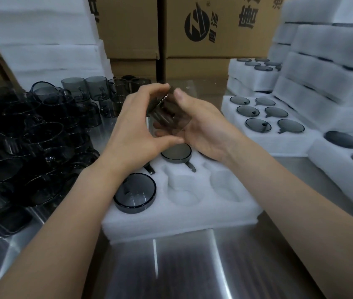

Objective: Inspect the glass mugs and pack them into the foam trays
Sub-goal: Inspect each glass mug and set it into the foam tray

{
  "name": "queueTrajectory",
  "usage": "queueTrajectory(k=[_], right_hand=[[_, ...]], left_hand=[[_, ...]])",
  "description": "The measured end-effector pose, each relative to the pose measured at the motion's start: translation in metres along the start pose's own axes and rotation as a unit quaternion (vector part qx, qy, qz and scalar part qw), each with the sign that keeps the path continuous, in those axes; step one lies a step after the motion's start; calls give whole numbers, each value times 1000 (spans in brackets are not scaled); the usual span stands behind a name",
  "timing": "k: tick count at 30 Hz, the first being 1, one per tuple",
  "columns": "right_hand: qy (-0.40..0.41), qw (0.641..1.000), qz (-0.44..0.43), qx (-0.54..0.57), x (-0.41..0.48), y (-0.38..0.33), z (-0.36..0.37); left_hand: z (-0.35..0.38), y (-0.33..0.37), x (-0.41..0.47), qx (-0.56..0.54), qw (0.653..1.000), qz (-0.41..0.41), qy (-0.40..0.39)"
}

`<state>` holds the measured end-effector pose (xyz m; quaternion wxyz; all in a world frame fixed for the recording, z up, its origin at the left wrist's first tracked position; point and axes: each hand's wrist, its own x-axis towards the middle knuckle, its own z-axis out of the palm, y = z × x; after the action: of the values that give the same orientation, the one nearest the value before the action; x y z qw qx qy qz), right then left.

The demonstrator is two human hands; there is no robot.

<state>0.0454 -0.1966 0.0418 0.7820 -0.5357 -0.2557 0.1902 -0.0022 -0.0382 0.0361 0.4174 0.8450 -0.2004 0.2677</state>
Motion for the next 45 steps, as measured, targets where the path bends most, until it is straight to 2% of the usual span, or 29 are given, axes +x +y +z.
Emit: queueTrajectory(k=[2,7,12,18,21,26,30,33,36,39,45], right_hand=[[-3,1000,-30,1,-1,0,2],[28,999,-19,0,-2,1,4],[52,996,-43,-64,-4,1,4],[67,996,-52,-7,-1,0,0],[114,991,-67,33,1,-1,-5],[156,983,-92,12,3,1,-6],[96,992,-81,31,2,1,-2],[78,994,-66,29,2,2,-1],[78,994,-73,-19,0,4,-1],[85,984,-116,-101,-1,6,1],[131,963,-180,-151,1,6,0]], left_hand=[[0,2,0,17,1000,3,-15],[1,3,-2,23,1000,10,-3],[2,4,-2,-10,1000,13,16],[1,3,-1,-9,999,47,5],[2,1,-1,-14,998,60,-15],[2,-3,0,18,999,44,-8],[2,-2,0,46,998,31,32],[2,-4,0,28,999,25,26],[2,-5,1,15,1000,15,7],[3,-5,1,50,998,25,32],[4,-4,0,67,996,45,30]])
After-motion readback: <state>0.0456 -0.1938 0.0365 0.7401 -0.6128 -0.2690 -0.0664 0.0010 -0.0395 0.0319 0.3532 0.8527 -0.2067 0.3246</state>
